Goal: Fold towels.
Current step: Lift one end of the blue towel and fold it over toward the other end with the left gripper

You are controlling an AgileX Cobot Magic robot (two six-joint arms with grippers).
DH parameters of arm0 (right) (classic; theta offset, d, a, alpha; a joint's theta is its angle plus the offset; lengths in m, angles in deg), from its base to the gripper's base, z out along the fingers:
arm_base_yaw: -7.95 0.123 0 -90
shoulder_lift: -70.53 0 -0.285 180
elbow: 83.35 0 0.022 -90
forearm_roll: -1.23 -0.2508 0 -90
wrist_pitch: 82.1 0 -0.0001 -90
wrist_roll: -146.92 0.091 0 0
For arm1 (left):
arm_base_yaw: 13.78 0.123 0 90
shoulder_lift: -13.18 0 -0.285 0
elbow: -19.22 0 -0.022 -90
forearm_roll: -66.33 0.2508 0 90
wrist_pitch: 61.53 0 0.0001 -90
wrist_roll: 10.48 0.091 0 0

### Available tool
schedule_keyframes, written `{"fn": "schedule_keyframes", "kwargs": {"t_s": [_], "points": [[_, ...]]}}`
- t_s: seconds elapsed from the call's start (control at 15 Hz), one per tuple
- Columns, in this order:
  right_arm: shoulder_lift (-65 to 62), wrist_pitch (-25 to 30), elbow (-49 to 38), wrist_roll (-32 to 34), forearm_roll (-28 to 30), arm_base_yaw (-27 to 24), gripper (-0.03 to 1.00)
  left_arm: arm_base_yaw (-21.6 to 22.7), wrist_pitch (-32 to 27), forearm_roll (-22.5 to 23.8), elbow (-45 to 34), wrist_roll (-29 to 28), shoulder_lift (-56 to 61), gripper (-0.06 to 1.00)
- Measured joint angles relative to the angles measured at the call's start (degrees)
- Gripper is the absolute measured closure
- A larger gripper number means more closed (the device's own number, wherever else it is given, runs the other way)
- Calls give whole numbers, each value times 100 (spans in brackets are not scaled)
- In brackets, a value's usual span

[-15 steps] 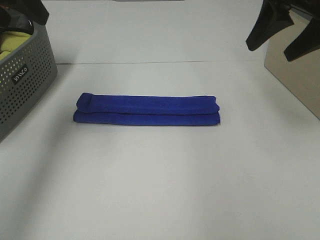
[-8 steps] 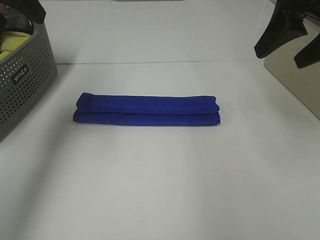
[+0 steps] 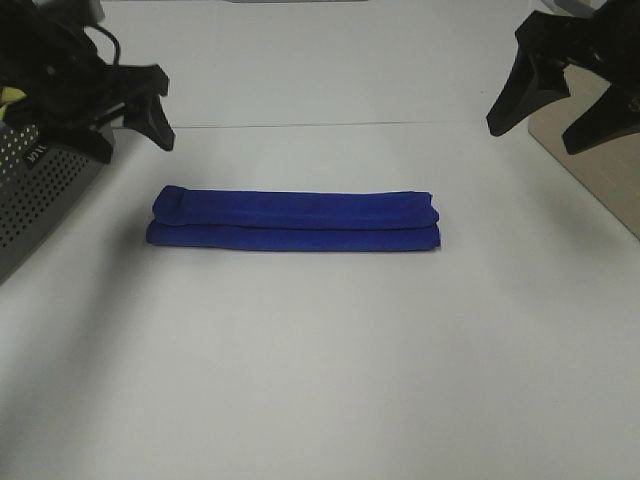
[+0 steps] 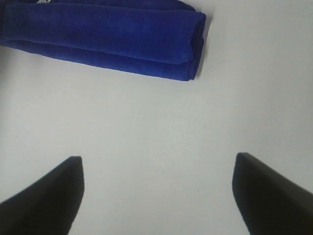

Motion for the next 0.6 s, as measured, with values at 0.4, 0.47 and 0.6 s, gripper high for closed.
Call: {"fn": "schedule_keyframes", "kwargs": {"t_s": [0.4, 0.47, 0.6], "points": [[464, -332, 0, -6, 57, 0, 19, 0, 865, -705, 413, 544, -1421, 22], [481, -372, 0, -6, 57, 0, 19, 0, 819, -739, 619, 567, -1587, 22], [481, -407, 0, -17, 57, 0, 19, 0, 676, -739, 917, 567, -1839, 22]]}}
